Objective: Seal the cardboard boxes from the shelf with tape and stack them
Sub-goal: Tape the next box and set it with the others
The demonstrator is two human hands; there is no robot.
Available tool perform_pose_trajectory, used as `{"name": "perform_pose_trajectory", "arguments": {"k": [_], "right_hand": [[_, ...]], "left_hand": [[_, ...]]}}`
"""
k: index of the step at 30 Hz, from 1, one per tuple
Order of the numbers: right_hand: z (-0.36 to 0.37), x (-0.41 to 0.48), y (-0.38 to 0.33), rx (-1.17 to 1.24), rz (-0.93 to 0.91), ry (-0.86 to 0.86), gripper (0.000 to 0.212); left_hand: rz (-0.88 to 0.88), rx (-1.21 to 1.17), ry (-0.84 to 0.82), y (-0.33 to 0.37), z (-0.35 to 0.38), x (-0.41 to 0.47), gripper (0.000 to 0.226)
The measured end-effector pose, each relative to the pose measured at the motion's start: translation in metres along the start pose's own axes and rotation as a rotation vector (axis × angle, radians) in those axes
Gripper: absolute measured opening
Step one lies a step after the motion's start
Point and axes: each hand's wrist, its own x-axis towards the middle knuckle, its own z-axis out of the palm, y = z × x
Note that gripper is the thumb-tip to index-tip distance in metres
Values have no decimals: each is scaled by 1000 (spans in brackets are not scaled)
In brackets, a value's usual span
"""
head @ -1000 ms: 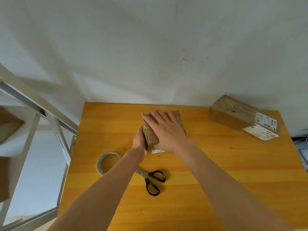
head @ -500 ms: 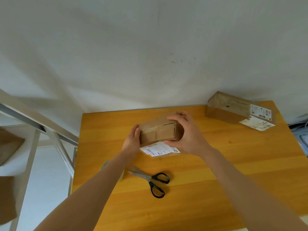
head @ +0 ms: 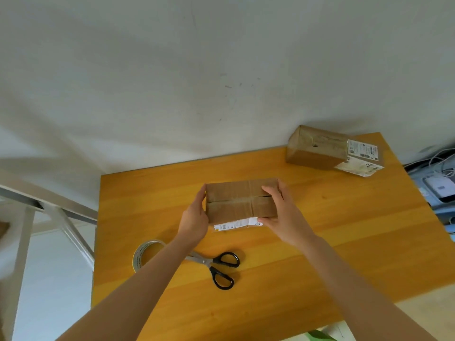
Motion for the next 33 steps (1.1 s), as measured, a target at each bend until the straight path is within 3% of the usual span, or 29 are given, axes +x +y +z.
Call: {"name": "perform_pose_trajectory", "arguments": {"k": [3, 6, 8, 11, 15, 21, 26, 33], "right_hand": [[12, -7, 3, -4, 23, 2, 80], [22, -8, 5, -111, 30, 43, 81], [23, -7, 4, -325, -68, 101, 83], [27, -6, 0, -522, -308, 101, 87], [27, -3, 11, -484, -349, 24, 92], [-7, -7, 53, -468, -207, 141, 96], [-39, 2, 98, -487, -82, 101, 101], [-83, 5, 151, -534, 99, 173, 98]], "left_hand": [[180, 59, -34, 0, 3, -13, 48], [408, 474, -100, -5, 5, -19, 60], [534, 767, -62, -3, 0, -22, 64], [731, 942, -11, 2, -4, -23, 54], [820, 966, -9, 4, 6, -14, 52], [823, 985, -168, 42, 55, 17, 84], [897, 995, -250, 83, 96, 45, 90], [951, 998, -310, 146, 160, 71, 91]]}}
